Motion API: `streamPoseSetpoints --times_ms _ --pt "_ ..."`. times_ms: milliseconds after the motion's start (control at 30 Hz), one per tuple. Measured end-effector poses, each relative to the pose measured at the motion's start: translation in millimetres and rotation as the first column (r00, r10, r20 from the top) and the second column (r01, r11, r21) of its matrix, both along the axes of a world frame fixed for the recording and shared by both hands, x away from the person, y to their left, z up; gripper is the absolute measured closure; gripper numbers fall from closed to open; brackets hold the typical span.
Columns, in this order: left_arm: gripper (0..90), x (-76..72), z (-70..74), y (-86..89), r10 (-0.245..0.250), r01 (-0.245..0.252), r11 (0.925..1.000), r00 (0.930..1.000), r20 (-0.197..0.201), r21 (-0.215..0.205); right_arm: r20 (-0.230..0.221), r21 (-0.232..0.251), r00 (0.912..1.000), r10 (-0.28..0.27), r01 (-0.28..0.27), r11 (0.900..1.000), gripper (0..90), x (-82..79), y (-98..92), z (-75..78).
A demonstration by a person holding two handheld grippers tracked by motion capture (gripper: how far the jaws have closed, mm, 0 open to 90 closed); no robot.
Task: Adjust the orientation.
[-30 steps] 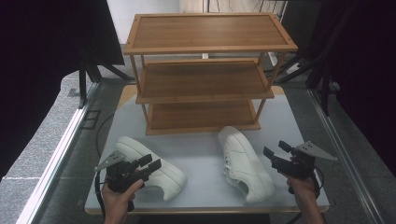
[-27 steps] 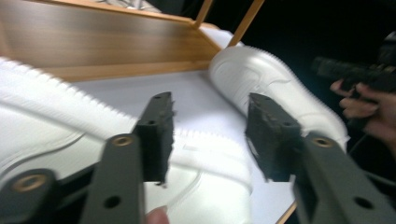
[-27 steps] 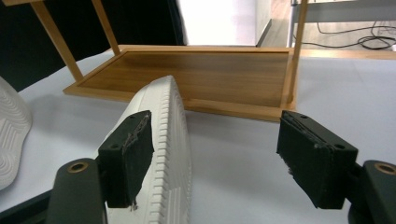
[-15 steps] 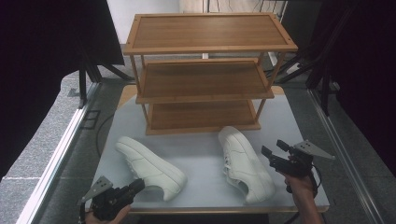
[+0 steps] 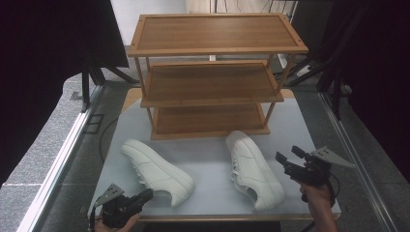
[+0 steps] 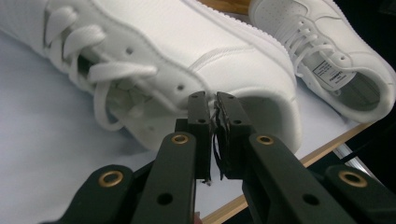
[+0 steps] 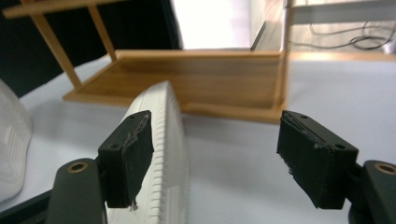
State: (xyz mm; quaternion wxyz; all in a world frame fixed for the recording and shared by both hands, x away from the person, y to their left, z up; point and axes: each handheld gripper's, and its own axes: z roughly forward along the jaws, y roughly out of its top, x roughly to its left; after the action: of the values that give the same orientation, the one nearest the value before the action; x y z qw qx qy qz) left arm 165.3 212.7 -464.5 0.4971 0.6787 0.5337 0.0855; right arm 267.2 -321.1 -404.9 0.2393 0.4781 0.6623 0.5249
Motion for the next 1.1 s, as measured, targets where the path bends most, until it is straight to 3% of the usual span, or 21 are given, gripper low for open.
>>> streamPoseSetpoints --times_ms 133,300,600,633,867,1100 --pt "83.9 -6.1 -1.6 -5.7 -0.024 0.024 0.9995 0.9997 -0.001 0.019 0.037 0.016 0.9976 -0.058 0.058 0.998 27.2 -10.9 -20.4 12.3" --pt "82.2 -4.7 -9.3 -14.5 -0.038 0.039 0.998 0.9989 -0.028 0.049 0.045 0.026 0.9931 -0.108 0.107 0.994 27.9 -17.2 -29.2 14.6" --pt "85.6 17.0 -5.7 -32.1 -0.049 0.052 0.9954 0.9978 -0.046 0.08 0.025 -0.005 0.9978 -0.061 0.062 0.998 28.1 -18.2 -8.0 8.1" --pt "85.5 21.3 -4.2 -40.4 -0.038 0.043 0.9953 0.9977 -0.056 0.086 0.027 -0.016 0.9981 -0.055 0.056 0.998 28.5 -18.3 -3.2 7.1" --pt "86.0 30.4 -0.8 -59.0 -0.014 0.017 0.9941 0.9993 -0.034 0.107 0.031 -0.026 0.9966 -0.077 0.077 0.997 29.3 -18.6 3.9 2.6" --pt "85.3 45.2 6.7 -65.2 -0.039 0.042 0.9946 0.9989 -0.025 0.095 0.028 -0.018 0.995 -0.096 0.097 0.995 29.3 -18.4 4.2 1.1"
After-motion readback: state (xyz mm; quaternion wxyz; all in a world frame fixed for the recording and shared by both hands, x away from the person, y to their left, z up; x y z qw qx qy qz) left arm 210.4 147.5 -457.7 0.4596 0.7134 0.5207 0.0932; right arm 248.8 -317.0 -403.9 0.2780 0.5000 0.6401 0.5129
